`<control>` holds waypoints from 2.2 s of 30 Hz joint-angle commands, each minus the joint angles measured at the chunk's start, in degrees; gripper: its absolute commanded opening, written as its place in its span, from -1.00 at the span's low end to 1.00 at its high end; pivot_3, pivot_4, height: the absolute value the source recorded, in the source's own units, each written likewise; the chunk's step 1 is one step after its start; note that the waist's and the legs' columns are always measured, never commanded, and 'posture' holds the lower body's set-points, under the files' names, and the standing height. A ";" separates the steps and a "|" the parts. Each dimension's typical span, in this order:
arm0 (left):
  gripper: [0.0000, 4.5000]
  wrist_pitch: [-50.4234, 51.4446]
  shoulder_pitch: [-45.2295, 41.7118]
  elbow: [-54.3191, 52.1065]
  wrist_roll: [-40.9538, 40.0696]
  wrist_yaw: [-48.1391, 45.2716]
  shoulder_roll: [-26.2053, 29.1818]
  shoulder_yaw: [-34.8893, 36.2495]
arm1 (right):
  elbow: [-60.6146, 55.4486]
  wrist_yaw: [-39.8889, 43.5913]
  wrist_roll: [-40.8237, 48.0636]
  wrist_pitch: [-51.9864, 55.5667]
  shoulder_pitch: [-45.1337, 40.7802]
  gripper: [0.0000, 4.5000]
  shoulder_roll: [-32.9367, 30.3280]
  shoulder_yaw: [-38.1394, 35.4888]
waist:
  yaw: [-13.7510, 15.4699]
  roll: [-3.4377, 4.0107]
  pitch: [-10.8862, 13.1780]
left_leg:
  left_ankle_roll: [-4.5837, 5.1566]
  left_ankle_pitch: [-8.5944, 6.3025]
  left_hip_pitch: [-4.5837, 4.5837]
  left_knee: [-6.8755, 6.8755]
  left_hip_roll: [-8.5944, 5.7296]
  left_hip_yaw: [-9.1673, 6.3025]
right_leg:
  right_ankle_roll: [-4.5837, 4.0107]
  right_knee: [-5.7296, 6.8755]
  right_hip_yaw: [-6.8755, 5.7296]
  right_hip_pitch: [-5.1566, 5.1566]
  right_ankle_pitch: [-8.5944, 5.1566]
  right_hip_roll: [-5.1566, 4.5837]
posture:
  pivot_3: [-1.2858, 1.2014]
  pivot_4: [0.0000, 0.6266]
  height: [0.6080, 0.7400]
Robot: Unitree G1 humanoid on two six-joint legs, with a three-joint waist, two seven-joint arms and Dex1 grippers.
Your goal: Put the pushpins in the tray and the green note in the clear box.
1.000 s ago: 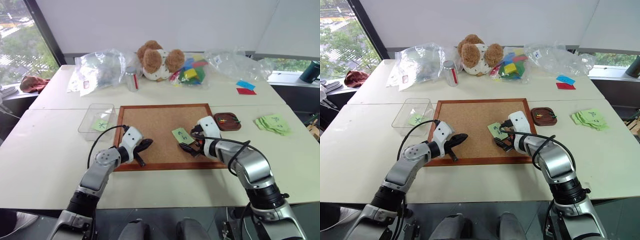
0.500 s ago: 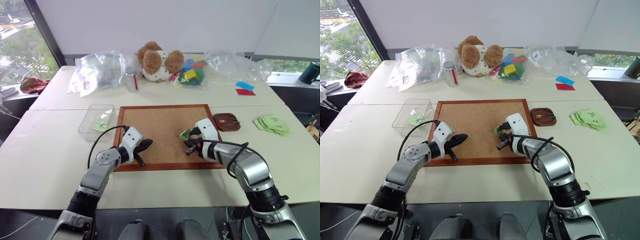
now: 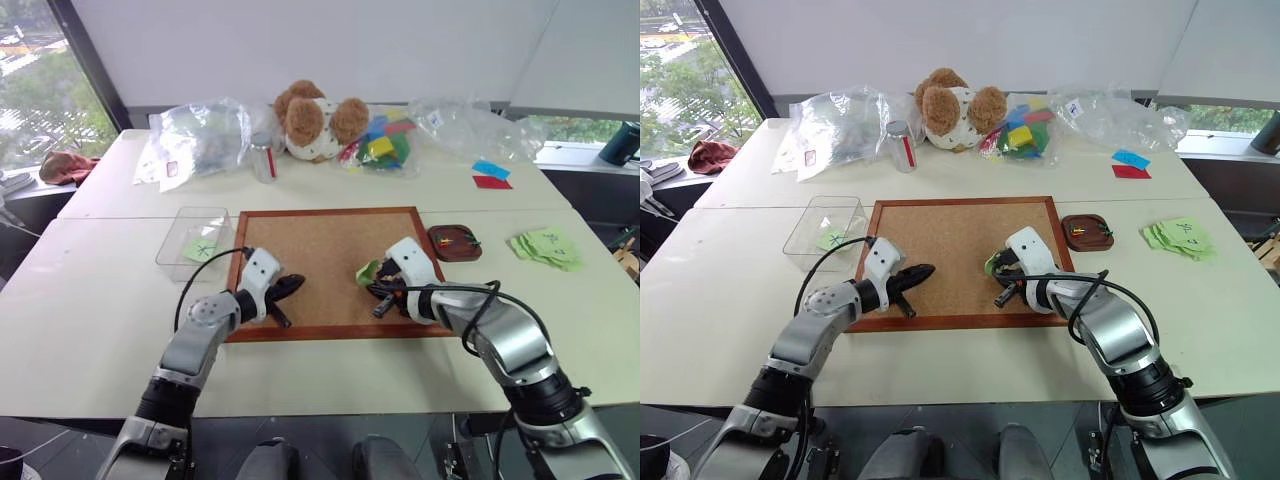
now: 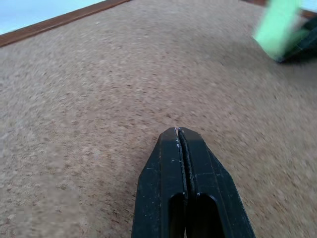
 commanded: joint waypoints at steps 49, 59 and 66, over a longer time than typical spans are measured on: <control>-0.90 7.43 -7.87 -8.39 -4.81 7.48 -11.13 -2.72 | -3.08 4.26 0.43 4.84 -14.01 -1.00 0.77 1.61 | -0.01 -0.15 0.32 | -0.48 0.29 -0.96 0.41 -0.03 0.01 | 0.04 0.26 -0.06 -0.95 0.02 0.10 | 0.03 -0.52 1.00; -0.98 8.40 -6.58 -9.78 -5.48 8.16 -11.66 -1.65 | -3.49 3.52 0.96 5.86 -14.15 -1.00 0.63 1.46 | -0.02 -0.16 0.32 | -0.48 0.29 -0.96 0.42 -0.04 0.01 | 0.04 0.28 -0.06 -0.95 0.02 0.10 | 0.03 -0.52 1.00; -1.00 8.56 -6.38 -9.53 -6.13 8.43 -11.09 -0.23 | -3.34 3.02 1.04 5.63 -14.93 0.00 0.71 0.67 | -0.02 -0.16 0.32 | -0.50 0.30 -0.96 0.44 -0.04 0.01 | 0.04 0.32 -0.06 -0.95 0.02 0.10 | 0.03 -0.52 1.00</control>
